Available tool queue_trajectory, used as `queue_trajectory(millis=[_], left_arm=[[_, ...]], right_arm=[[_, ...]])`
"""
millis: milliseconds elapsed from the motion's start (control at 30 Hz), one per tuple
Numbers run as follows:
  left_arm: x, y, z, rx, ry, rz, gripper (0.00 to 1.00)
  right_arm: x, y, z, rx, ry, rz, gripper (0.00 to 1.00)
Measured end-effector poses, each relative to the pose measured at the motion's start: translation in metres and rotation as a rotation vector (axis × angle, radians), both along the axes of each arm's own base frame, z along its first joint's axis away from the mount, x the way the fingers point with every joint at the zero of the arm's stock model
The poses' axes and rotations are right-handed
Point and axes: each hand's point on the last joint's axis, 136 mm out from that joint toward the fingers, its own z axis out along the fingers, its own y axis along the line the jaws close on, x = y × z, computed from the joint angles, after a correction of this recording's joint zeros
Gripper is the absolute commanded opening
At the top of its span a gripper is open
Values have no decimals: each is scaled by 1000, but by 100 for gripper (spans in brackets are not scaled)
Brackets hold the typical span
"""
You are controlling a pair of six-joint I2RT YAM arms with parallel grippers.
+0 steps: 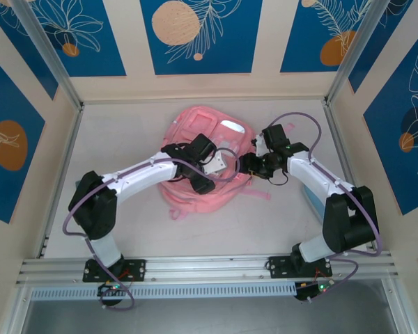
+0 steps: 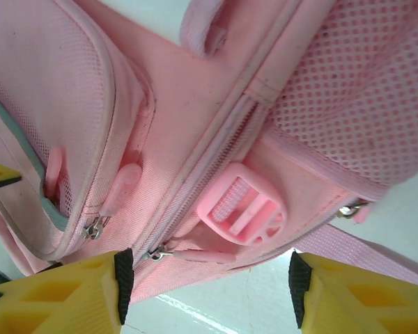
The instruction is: Pack the student bag
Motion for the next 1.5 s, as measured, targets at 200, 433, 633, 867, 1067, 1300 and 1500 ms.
queue_trajectory(millis=[200,433,633,867,1067,1300,1500], left_arm=[[7,4,-11,48,-31,-22,57],[17,8,-8,93,-97,-39,11],[27,3,10,54,-167,-29,0],[33,5,48,-28,-241,-3,0],[32,4,52,-49,-236,7,0],[34,3,54,-60,-237,23,0],[34,3,55,-67,-232,38,0]], right_arm=[[2,-5,4,10,-8,-27,64],[2,-4,4,5,-27,-3,63],[-4,8,2,19,-60,85,64],[-1,30,18,106,-146,184,68],[6,44,35,184,-228,242,68],[5,50,26,217,-256,289,76],[10,53,9,237,-235,308,73]])
